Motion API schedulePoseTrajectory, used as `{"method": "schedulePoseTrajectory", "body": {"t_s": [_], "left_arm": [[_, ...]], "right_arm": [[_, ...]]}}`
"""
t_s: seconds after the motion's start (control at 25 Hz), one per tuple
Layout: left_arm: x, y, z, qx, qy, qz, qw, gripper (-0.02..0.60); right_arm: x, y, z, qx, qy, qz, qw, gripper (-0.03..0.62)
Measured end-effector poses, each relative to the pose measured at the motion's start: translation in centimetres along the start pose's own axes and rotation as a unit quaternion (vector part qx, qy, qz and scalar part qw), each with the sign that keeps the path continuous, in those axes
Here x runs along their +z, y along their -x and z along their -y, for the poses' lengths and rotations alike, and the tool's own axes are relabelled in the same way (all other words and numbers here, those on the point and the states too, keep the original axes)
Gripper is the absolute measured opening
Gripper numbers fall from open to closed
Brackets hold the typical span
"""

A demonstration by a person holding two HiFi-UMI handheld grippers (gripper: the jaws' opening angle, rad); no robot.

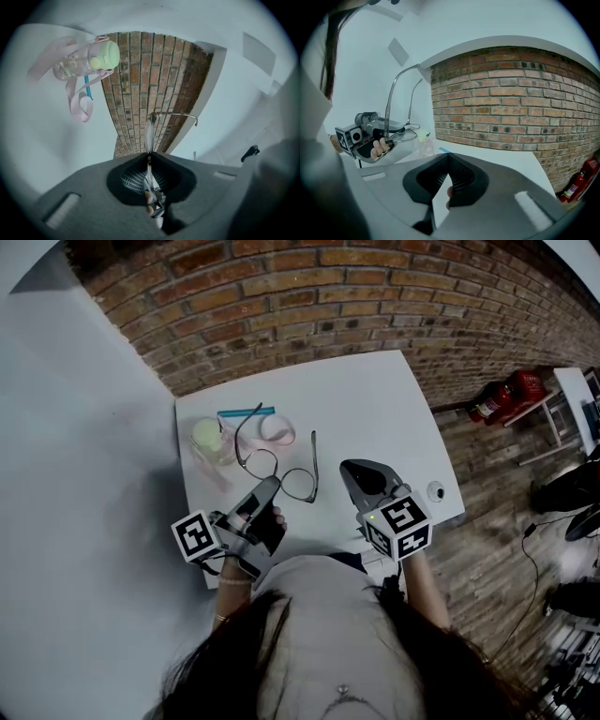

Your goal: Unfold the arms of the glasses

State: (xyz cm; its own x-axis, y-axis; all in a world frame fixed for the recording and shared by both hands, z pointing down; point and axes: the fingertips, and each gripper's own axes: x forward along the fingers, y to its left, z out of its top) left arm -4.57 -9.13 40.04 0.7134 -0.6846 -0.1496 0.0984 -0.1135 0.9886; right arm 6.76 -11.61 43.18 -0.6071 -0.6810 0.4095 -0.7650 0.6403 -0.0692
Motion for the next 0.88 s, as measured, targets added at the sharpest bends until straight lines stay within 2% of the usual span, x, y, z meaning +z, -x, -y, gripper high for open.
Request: {"method": "schedulePoseTrajectory", "body": {"t_s": [0.88], "left_arm": [[-0.16,-0.12,-0.11,0.0,0.005,-0.004,1.0,0.021]], "right_arm": [[0.15,-0.07,-0.96,0.018,0.003,-0.005,1.0,0.006]]}}
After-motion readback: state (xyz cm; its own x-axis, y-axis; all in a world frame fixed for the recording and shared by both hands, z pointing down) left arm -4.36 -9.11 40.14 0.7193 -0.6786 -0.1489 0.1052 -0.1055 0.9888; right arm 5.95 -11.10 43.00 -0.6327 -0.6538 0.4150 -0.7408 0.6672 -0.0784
